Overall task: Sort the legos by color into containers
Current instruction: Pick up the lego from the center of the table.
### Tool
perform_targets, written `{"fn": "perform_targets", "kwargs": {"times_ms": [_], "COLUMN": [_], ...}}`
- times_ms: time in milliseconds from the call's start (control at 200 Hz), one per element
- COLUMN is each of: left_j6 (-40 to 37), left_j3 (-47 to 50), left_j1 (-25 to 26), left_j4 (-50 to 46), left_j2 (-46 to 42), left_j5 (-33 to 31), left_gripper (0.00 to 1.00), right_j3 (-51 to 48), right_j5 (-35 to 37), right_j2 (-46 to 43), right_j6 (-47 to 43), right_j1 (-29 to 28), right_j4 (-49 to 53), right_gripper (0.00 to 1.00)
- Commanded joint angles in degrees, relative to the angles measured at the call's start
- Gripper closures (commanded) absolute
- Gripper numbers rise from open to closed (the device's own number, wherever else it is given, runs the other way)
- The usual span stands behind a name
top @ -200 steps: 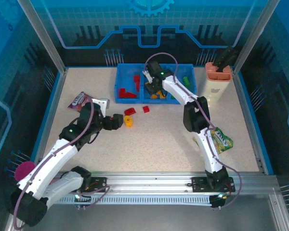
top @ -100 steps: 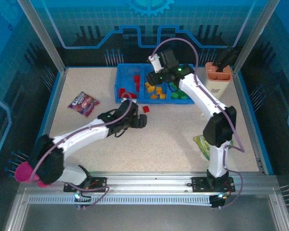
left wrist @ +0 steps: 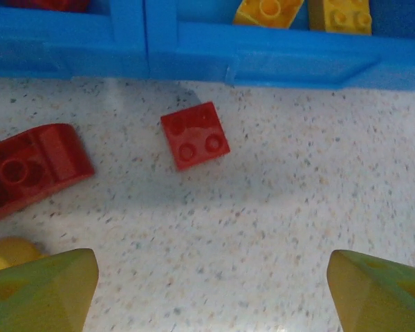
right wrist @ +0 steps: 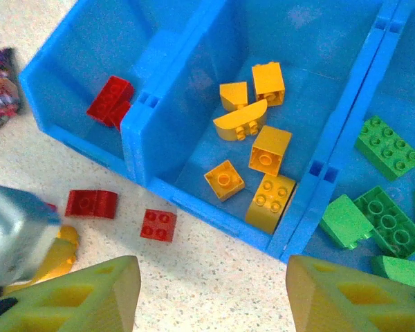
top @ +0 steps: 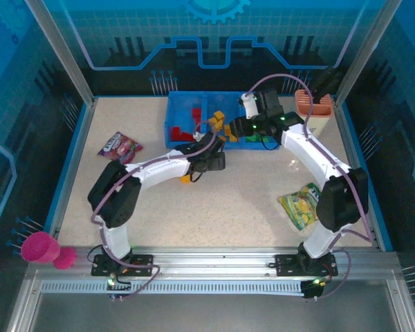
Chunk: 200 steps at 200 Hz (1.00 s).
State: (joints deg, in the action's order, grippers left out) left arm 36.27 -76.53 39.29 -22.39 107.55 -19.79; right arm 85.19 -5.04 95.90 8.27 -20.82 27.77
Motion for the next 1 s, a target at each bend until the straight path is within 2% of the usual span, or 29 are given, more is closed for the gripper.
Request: {"fn": "perform_targets", "kwargs": {"times_ms": [0, 70, 125, 250, 430, 741, 996], "left_j6": [3.64, 4.05, 3.84, 3.22, 2.06, 1.43, 1.16], "left_j3": [-3.75, -5.52, -6.81, -7.55, -10.70, -12.05, -10.48], "left_j1": [0.43, 0.39, 0.36, 0.26, 0.26, -0.88, -1.93], "left_j4": [-2.07, -2.31, -2.66, -1.79, -3.62, -4.70, -1.51], "left_j2": [2.99, 4.80, 6.12, 7.79, 11.13, 14.09, 14.86], "left_j5": [-2.58, -3.81, -4.40, -5.56, -6.22, -7.47, -6.12], "left_gripper": [0.14, 0.16, 0.23, 0.29, 0.29, 0.29, 0.35], "right_j3": [-2.55, -3.54, -4.70, -9.36, -11.44, -12.66, -12.04], "right_j5": [-4.19, -5.08, -5.00, -7.15, -9.44, -10.86, -11.83], "right_j2": [-3.32, -3.64, -4.03, -6.74, -8.10, -7.49, -6.07], "right_j6": [3.55, 4.56, 5.23, 7.06, 7.32, 7.39, 7.10], "right_j1": [1.32, 2.02, 2.64, 5.40, 7.69, 8.12, 8.14], "right_j4": [-6.49, -7.43, -8.24, -12.27, -13.27, -14.04, -13.71], "right_gripper": [0.41, 0.41, 0.41, 0.39, 0.39, 0.39, 0.40]}}
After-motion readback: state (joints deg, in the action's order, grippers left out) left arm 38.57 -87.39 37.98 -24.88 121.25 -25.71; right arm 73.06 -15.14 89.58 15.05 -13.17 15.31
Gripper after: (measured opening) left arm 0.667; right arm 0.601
